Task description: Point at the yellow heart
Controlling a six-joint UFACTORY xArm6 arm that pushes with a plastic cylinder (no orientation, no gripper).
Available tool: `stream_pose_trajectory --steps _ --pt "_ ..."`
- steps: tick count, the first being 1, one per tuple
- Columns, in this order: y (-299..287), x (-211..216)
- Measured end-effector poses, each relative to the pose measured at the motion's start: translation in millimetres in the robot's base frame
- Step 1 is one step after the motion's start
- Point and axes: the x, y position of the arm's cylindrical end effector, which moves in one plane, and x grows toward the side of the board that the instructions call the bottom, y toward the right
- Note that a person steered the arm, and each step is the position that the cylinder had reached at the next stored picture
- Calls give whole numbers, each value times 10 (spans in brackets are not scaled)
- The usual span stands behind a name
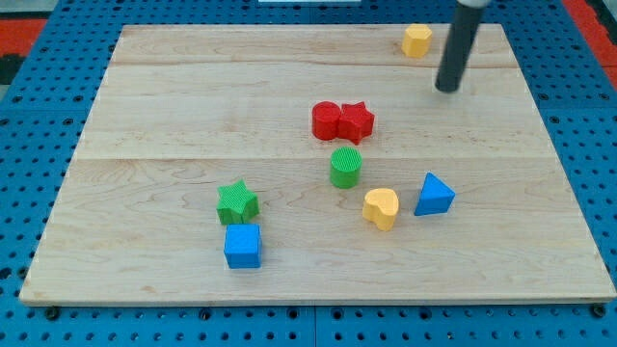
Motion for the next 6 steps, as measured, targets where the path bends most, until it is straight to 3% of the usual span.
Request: stream_pose_trajectory --steps 1,2,3,5,6 --pt "487 926" --pt "537 1963" --pt "145 2375" --pt "-749 1896" --pt "-1065 2013"
